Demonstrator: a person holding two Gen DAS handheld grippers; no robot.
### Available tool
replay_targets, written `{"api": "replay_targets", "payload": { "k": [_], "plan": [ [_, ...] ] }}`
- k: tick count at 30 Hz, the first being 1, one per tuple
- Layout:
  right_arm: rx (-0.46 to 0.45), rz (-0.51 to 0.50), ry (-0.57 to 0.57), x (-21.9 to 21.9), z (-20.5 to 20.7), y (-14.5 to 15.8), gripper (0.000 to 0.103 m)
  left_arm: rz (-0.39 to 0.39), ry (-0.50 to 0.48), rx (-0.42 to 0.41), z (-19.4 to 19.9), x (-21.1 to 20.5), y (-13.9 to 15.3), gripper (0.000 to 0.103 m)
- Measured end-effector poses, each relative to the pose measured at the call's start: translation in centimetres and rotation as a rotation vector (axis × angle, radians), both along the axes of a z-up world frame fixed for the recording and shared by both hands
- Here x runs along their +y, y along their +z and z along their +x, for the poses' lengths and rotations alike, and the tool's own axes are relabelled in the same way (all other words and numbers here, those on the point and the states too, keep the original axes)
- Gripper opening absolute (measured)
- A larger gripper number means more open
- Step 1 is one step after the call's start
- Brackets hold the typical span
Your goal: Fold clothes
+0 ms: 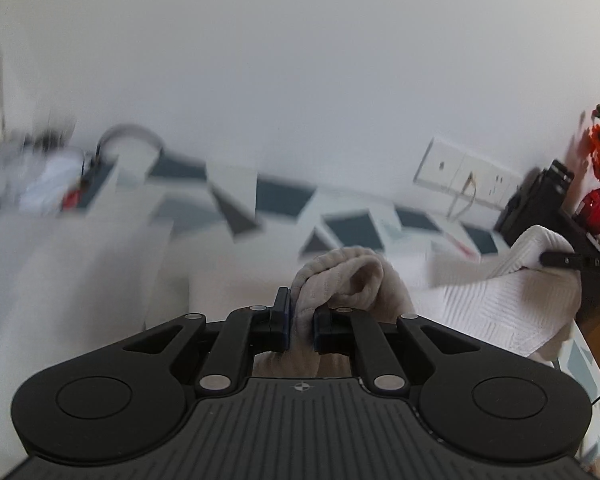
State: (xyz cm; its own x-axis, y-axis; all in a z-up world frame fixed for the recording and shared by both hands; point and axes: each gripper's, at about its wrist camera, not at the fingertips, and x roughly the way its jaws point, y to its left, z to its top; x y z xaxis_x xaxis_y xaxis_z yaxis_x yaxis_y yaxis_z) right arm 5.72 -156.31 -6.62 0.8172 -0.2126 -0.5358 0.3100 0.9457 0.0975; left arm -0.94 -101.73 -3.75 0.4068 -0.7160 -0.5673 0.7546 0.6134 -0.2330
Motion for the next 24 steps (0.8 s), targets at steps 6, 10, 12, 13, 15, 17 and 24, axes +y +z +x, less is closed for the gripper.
{"api": "replay_targets", "payload": {
  "k": [6,10,12,13,15,17,24],
  "plan": [
    [-0.280,-0.096,0.010,0.7,2.4,7.4,0.010,-0.112,0.065,-0.215,3.2,-1.6,7.4,0.011],
    [-0.270,-0.107,0.049,1.2,3.5,7.2,0.010,-0.164,0.136,-0.213,5.2,-1.2,8.4,0.011],
    [-0.216,-0.096,0.070,1.3,4.2,5.6,0.010,-0.140,0.141,-0.198,5.7,-1.1,7.4,0.011],
    [-0.177,-0.075,0.082,1.3,4.6,4.5,0.010,-0.119,0.136,-0.188,5.9,-1.2,6.7,0.011],
    [-0.081,-0.022,0.107,1.3,5.6,1.8,0.010,-0.057,0.117,-0.166,5.9,-1.6,4.5,0.011],
    [0.017,-0.007,0.123,2.0,6.3,-1.6,0.010,0.008,0.093,-0.141,5.8,-2.4,2.2,0.011],
    [0.232,0.022,0.136,3.8,7.0,-10.3,0.010,0.128,0.041,-0.027,5.4,-3.8,-4.8,0.011]
  ]
}}
